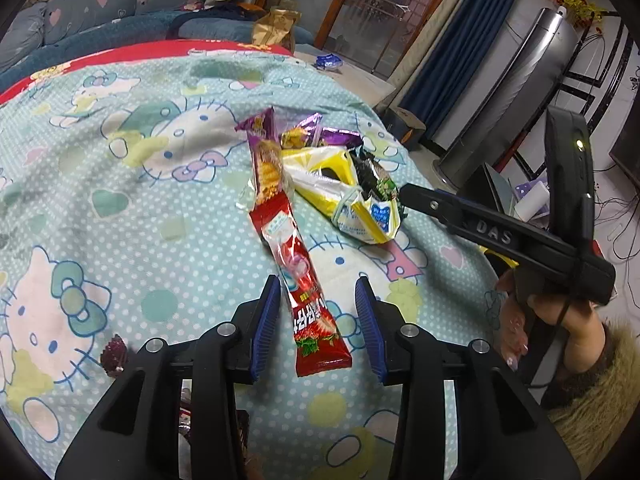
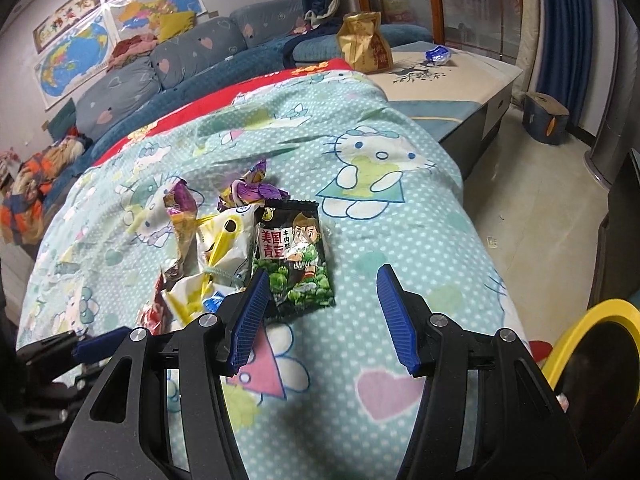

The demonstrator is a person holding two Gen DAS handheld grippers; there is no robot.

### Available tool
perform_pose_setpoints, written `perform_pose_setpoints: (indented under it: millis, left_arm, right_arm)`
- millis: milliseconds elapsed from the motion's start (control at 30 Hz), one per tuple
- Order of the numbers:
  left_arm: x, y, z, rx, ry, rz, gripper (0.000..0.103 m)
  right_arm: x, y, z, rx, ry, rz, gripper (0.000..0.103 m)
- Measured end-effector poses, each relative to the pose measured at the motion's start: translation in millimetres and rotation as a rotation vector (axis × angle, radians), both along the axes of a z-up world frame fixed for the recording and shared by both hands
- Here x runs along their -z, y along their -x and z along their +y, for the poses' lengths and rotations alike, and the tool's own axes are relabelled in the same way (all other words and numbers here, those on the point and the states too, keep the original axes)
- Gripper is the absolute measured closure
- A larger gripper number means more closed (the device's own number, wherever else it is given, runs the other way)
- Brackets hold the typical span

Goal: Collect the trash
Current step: 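Grasp the red candy wrapper with the left tool while the right tool grasps the green pea bag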

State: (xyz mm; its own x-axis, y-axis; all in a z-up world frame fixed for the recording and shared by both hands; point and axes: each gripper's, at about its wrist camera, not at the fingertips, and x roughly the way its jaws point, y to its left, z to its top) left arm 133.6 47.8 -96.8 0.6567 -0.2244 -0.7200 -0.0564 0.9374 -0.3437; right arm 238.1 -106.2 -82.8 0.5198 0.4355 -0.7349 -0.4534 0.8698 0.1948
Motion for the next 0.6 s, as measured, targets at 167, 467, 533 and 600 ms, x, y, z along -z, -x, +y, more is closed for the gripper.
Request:
perform_pose_setpoints:
  millis: [167, 467, 533, 600]
  left_arm:
    - [10, -3, 1, 0.002, 0.005, 0.026, 0.072]
    - [16, -3, 3, 0.004, 0.014, 0.032, 0.083]
    - [17, -3, 3, 0.004, 0.014, 0.032, 0.085]
    - [16, -3, 2, 0.003, 0.004, 0.029, 0.087]
  right_arm:
    - [10, -9, 11, -0.026, 0.025, 0.022, 0.055]
    - [19, -13, 16, -0.060, -0.015, 0.060, 0.081]
    - [20, -10, 17, -0.067, -0.016, 0.057, 0.084]
    - [20, -7, 16, -0.065, -0.033, 0.057, 0.085]
